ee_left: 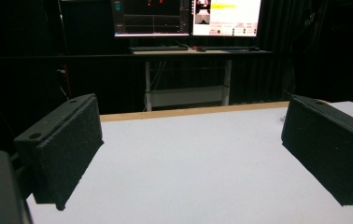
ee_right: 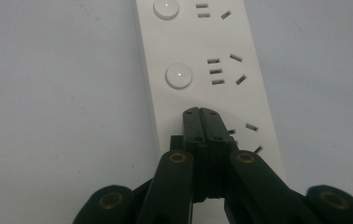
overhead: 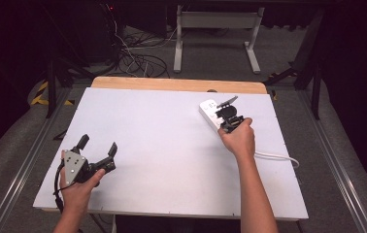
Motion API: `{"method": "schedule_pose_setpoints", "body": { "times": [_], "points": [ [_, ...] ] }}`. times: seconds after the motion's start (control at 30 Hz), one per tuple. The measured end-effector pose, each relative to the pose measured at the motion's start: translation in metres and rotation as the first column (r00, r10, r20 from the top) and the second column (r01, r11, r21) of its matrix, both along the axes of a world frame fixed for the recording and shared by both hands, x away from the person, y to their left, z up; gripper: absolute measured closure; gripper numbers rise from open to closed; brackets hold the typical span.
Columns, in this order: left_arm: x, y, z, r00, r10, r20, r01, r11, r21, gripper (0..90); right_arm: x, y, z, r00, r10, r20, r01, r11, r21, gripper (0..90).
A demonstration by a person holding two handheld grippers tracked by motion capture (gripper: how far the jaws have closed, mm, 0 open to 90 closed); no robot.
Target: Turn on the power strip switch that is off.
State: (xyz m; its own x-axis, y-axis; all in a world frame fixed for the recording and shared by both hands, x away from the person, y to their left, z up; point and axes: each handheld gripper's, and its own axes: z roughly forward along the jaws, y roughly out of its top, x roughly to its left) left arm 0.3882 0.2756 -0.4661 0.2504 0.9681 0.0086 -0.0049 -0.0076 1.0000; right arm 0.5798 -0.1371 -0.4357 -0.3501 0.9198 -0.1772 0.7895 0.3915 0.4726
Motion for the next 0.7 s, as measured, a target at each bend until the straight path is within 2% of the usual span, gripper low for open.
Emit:
{"method": "schedule_pose_setpoints", "body": {
  "times": [0.2, 0.27, 0.47, 0.7],
  "points": [
    [0.0001, 0.001, 0.0002, 1.0, 0.005, 0.0, -0.005, 0.9999, -0.01, 5.5, 0.0022, -0.0012, 0.0011, 0.9999, 0.005, -0.014, -0.005, 1.0, 0.008, 90.0],
    [0.0001, 0.0014, 0.0003, 1.0, 0.008, 0.001, -0.008, 0.9999, -0.011, 5.5, 0.0029, -0.0038, 0.0026, 0.9999, -0.003, -0.017, 0.003, 0.9996, 0.026, 90.0],
    [-0.0001, 0.0013, 0.0004, 1.0, 0.006, 0.001, -0.006, 0.9999, -0.014, 5.5, 0.0023, -0.0022, 0.0023, 0.9999, 0.002, -0.012, -0.002, 1.0, 0.009, 90.0],
    [0.0002, 0.0015, 0.0003, 1.0, 0.007, 0.001, -0.007, 0.9999, -0.012, 5.5, 0.0026, -0.003, 0.0025, 0.9999, 0.0, -0.015, 0.001, 0.9999, 0.015, 90.0]
  ]
}}
